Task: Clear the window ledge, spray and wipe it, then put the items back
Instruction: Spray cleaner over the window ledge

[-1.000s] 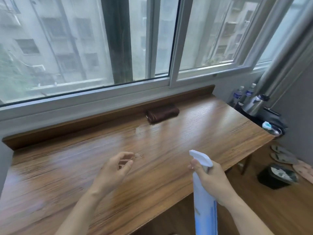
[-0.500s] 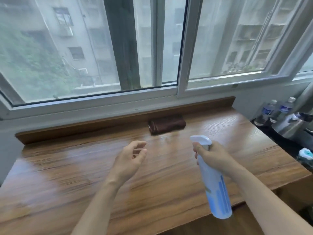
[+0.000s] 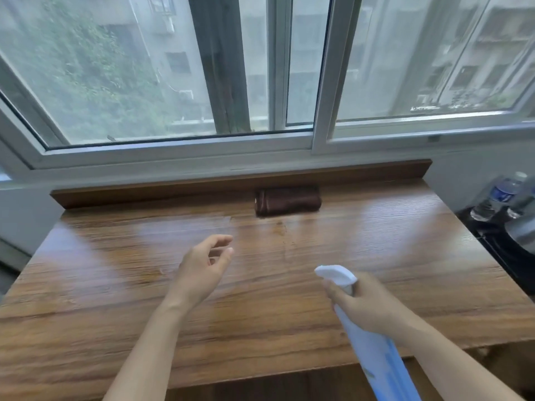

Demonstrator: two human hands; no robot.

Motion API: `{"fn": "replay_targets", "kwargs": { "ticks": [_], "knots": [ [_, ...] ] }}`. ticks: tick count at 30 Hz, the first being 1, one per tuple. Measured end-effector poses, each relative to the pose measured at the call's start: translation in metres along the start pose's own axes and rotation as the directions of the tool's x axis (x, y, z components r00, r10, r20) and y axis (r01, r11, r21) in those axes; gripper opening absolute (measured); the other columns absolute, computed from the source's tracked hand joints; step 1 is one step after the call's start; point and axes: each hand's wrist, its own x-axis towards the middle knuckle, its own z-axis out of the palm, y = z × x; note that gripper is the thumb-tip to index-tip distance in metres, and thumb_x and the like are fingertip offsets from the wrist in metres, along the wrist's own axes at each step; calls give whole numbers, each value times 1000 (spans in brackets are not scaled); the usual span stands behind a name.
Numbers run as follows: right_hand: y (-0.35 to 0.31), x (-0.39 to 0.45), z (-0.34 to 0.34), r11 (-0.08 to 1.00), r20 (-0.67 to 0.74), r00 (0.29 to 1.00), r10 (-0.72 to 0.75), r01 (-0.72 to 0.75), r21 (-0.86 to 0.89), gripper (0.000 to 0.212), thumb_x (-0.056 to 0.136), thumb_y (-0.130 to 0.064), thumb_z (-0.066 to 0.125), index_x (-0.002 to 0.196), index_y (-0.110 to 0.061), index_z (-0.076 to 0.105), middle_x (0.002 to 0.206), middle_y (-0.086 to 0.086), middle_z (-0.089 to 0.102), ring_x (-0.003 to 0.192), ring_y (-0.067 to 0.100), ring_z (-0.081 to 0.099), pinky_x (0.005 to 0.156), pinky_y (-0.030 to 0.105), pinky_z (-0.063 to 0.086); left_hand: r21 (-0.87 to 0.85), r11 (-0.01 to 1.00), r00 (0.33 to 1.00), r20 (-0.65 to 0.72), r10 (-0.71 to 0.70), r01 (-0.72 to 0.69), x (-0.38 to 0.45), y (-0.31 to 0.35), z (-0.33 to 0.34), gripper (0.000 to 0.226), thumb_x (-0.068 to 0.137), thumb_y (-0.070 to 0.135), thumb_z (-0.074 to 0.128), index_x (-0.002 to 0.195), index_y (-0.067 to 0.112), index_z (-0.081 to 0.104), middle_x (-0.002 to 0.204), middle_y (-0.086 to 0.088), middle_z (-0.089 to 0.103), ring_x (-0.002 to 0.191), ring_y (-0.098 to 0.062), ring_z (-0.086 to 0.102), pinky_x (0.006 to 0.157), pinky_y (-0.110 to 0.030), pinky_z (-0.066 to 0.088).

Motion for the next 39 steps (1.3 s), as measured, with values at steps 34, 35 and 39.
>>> {"fn": "replay_targets", "kwargs": {
  "ticks": [34, 35, 39],
  "knots": [
    [84, 74, -177, 958, -368, 906, 209, -115, 262, 51, 82, -71, 59, 78, -24, 76, 86, 2, 79, 83, 29, 76, 86, 54, 62, -100, 988, 988, 92, 126, -116, 59, 100, 157, 22, 99, 27, 67, 121, 32, 70, 114, 21, 70, 104, 6, 66, 86, -17, 54],
    [89, 72, -182, 959, -354, 912, 209, -120, 257, 58, 78, -75, 58, 81, -19, 74, 85, 4, 78, 83, 31, 76, 85, 56, 62, -103, 988, 988, 90, 123, -113, 61, 103, 162, 22, 99, 27, 67, 121, 32, 70, 115, 21, 70, 104, 7, 65, 88, -18, 53],
    [112, 45, -186, 971, -312, 928, 203, -150, 185, 74, 77, -79, 54, 85, -7, 72, 83, 15, 76, 81, 32, 75, 83, 54, 61, -114, 988, 989, 92, 115, -104, 64, 115, 184, 23, 100, 28, 66, 123, 33, 69, 116, 20, 70, 107, 5, 65, 91, -18, 52]
  ]
}}
